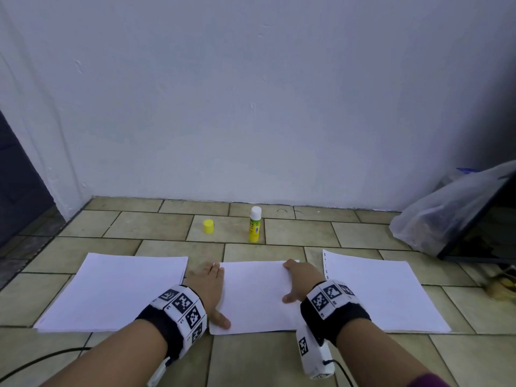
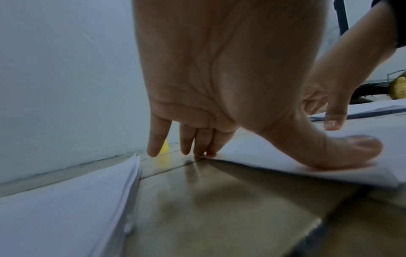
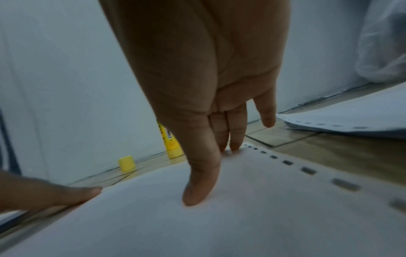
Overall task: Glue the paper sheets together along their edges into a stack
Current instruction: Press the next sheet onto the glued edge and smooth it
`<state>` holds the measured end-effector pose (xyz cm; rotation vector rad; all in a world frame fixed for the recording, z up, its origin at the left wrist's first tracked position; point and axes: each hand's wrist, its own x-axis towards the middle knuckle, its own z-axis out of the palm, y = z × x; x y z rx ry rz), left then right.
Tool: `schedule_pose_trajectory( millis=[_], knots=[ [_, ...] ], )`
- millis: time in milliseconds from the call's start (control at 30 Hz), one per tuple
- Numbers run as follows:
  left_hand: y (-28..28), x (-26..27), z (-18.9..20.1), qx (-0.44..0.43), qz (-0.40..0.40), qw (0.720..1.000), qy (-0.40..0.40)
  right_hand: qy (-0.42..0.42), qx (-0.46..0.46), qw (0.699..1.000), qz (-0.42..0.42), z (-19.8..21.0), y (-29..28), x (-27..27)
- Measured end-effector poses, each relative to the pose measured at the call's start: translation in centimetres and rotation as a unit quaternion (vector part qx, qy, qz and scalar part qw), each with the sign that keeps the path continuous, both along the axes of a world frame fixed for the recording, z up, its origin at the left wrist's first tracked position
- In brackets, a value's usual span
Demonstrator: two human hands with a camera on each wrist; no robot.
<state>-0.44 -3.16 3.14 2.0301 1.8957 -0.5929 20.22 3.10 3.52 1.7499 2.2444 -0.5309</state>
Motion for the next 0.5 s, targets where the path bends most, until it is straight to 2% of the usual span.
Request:
schedule_pose_trajectory(
  millis=[200, 400, 500],
  knots=[
    [0.4, 0.0, 1.1, 0.023, -0.013, 1.000, 0.005, -0.124, 0.072, 0.990, 0.011, 0.3, -1.0, -2.3],
    [0.3, 0.5, 2.6, 0.028, -0.002, 0.999, 0.023, -0.084, 0.043, 0.996, -0.011, -0.2, -1.4, -4.0],
    [0.2, 1.1, 3.0, 0.040, -0.005, 0.998, 0.050, -0.051, 0.048, 0.997, 0.033, -0.7, -1.7, -4.5]
  ],
)
